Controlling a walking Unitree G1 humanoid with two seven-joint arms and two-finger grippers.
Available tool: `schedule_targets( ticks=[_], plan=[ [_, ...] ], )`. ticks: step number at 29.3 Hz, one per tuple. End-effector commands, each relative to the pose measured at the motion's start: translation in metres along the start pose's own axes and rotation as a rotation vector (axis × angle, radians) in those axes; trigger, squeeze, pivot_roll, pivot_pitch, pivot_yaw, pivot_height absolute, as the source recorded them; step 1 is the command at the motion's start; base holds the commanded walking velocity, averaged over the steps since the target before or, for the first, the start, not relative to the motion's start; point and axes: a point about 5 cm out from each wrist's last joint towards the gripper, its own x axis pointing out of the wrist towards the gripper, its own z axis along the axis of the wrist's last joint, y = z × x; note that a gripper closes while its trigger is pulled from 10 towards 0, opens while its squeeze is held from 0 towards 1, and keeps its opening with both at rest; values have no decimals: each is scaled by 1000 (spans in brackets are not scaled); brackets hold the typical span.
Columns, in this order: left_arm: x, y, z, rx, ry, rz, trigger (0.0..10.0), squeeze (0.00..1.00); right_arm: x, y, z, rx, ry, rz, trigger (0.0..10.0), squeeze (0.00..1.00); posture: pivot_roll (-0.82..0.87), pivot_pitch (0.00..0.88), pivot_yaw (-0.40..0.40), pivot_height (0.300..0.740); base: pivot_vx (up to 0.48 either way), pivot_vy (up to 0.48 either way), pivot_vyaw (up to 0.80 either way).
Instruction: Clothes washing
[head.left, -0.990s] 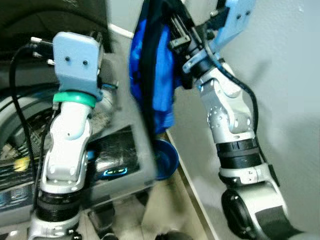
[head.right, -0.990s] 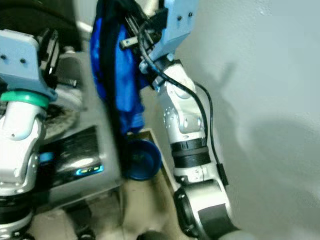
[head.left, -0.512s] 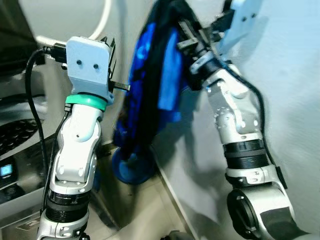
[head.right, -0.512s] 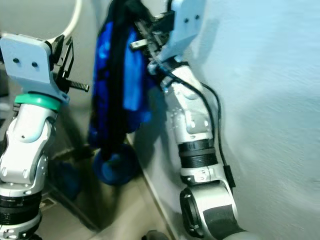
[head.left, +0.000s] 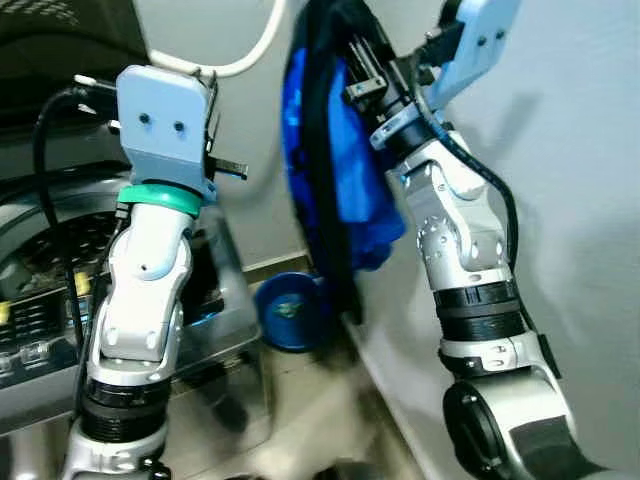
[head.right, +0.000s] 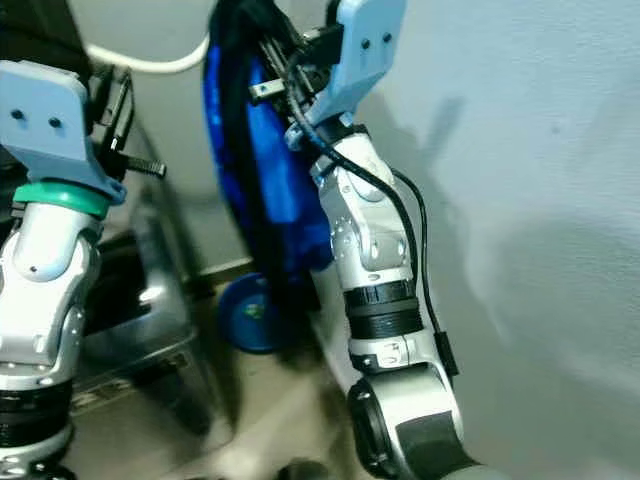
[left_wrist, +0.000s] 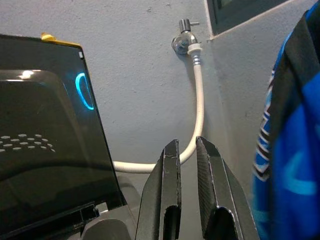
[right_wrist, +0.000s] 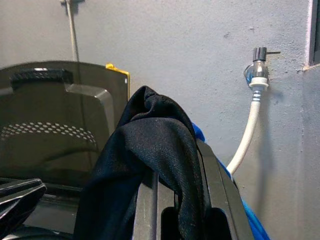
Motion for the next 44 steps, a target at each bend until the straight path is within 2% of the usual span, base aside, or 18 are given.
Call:
schedule_targets(
  ticks=[1,18,35,39,40,41,44],
  plan=[
    [-1,0,-2,0,11,-2,10000,0,4,2,12,-10,-57,11,10000,0,36,0,-18,740,0,480,0],
    [-1,-2,-2,2,9,-8,10000,0,4,3,11,-8,-59,16,10000,0,38,0,-18,740,0,426,0],
    [-1,-5,-3,11,9,-29,10000,0,5,4,11,-11,-61,21,10000,0,39,0,-17,740,0,0,0],
    [-1,-5,-1,11,0,-36,10000,0,6,8,12,-47,-61,53,10000,0,39,0,-17,740,0,0,0],
    [-3,-6,2,-1,-18,-92,10000,0,9,13,16,-63,-72,107,10000,0,37,0,-14,740,0,0,0],
    [-3,-6,2,-1,-18,-92,10000,0,9,13,16,-63,-72,107,10000,0,37,0,-14,740,0,0,0],
    [-14,-12,16,-148,-31,-361,10000,0,23,29,32,-85,-119,269,10000,0,42,0,-20,740,0,0,0]
  ],
)
